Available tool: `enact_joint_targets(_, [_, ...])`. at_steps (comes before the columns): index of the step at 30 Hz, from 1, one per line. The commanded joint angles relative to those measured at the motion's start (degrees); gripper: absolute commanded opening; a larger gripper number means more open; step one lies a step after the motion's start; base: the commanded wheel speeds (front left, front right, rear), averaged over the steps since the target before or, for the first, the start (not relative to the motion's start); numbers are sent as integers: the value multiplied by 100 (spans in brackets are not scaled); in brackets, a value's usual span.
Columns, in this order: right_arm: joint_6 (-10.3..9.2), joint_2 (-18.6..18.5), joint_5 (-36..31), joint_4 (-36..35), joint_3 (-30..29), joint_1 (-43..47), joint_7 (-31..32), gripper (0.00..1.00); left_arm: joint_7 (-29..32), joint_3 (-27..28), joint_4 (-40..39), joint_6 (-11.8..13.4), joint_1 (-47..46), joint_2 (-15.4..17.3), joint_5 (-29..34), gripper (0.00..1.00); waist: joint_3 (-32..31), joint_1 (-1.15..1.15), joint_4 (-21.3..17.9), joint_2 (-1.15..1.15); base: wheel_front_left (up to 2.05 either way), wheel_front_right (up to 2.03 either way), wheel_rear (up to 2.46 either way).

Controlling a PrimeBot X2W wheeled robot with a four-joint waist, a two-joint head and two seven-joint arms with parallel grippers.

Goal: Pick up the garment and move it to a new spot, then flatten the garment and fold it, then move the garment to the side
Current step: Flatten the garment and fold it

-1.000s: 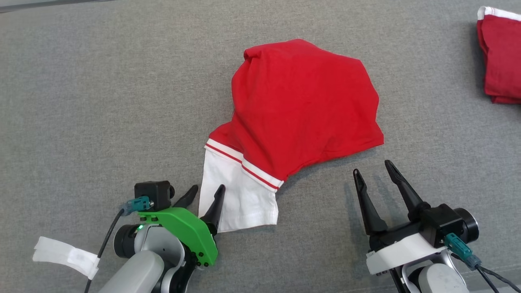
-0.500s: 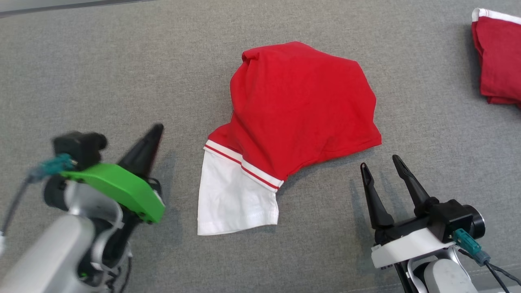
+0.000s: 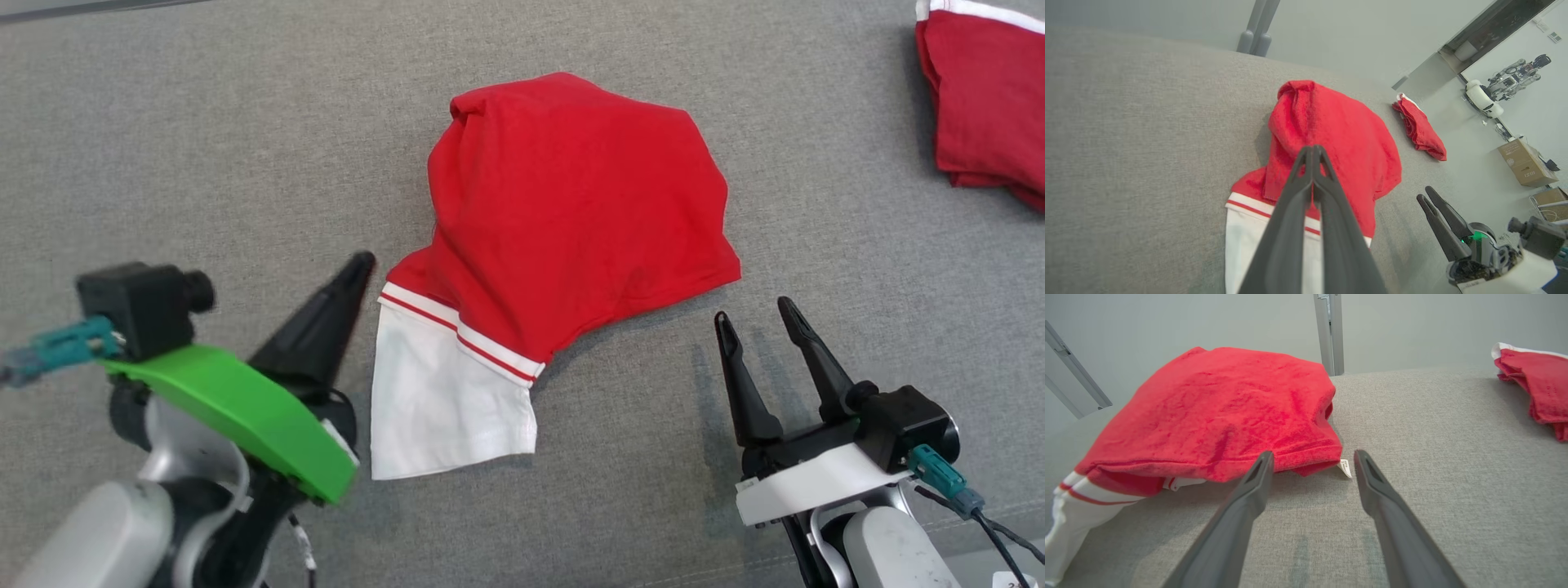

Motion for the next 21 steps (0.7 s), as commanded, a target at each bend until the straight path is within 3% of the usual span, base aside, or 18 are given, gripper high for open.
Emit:
enact_joint_targets(1, [-6, -15, -46, 19, -17, 41, -27, 100, -58, -194, 63, 18, 142, -129, 108, 0, 46, 0, -46, 0, 0, 0, 0])
enact_joint_targets(4, [-6, -12, -93, 20, -45, 57, -27, 100, -110, -446, 189, 44, 295, -340, 155, 0, 59, 0, -45, 0, 0, 0, 0])
enact_joint_targets(5, [-6, -12, -115, 14, -59, 72, -27, 100, -143, -545, 268, 70, 373, -449, 144, 100, 63, 0, -37, 0, 0, 0, 0])
enact_joint_targets(10, [-6, -11, -191, 18, -127, 127, -27, 100, -41, -983, 711, 132, 597, -588, 264, 100, 62, 0, 76, 0, 0, 0, 0])
enact_joint_targets(16, [-6, -15, -207, -5, -107, 19, -27, 100, 63, -1101, 1415, 288, 618, -448, 421, 100, 126, 0, 172, 0, 0, 0, 0])
enact_joint_targets(21, [-6, -14, -222, -13, -80, -36, -27, 100, 151, -1224, 1974, 211, 488, -470, 488, 100, 255, 0, 196, 0, 0, 0, 0])
